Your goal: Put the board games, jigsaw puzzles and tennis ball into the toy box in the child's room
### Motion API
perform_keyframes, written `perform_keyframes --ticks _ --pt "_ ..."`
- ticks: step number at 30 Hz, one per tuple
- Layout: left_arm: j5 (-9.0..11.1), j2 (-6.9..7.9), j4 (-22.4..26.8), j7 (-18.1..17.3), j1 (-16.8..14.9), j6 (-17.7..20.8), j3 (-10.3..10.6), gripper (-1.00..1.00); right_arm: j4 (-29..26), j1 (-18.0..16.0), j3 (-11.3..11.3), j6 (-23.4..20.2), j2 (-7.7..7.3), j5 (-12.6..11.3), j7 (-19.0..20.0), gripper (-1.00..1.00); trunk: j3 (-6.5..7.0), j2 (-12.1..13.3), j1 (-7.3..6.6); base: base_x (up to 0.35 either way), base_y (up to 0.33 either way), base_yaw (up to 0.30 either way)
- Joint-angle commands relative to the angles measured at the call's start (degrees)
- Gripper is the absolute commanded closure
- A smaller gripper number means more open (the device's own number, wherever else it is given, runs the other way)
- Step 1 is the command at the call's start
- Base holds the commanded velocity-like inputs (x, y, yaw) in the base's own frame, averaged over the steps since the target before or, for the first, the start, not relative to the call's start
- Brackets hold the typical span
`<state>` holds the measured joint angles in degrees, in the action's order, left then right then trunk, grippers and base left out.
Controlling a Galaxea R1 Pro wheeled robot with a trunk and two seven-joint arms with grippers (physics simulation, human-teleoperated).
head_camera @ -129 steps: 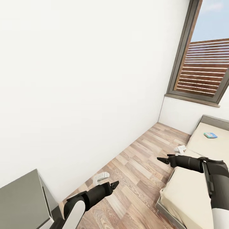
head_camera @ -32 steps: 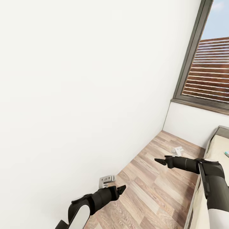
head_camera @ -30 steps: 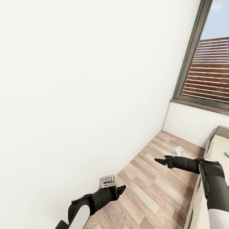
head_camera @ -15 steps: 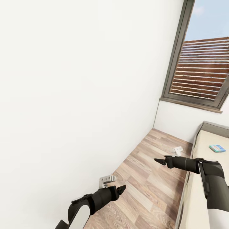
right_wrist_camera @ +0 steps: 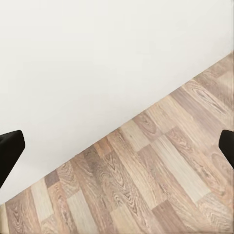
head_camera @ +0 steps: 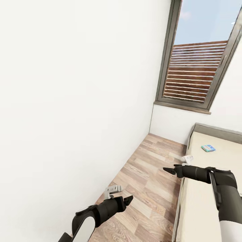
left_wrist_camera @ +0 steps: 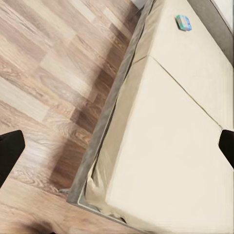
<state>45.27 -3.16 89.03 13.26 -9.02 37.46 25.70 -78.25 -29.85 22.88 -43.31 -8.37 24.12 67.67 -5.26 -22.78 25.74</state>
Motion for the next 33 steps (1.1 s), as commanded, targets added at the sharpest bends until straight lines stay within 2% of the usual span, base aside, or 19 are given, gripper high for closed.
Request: perform_keyframes --ticks 1,33 --pt "0.6 0.0 0.1 0.5 0.0 0.2 0.0 -1.0 -0.1 -0.1 0.1 -0.4 0.02 0.5 0.5 -1.0 -0.13 -0.1 0.04 0.001 0.0 -0.279" --pt "0.6 0.0 0.0 0.5 0.0 0.2 0.0 -1.0 -0.1 -0.1 0.1 -0.3 0.02 0.5 0.5 -1.0 -0.13 -0.1 0.04 0.0 0.0 -0.28"
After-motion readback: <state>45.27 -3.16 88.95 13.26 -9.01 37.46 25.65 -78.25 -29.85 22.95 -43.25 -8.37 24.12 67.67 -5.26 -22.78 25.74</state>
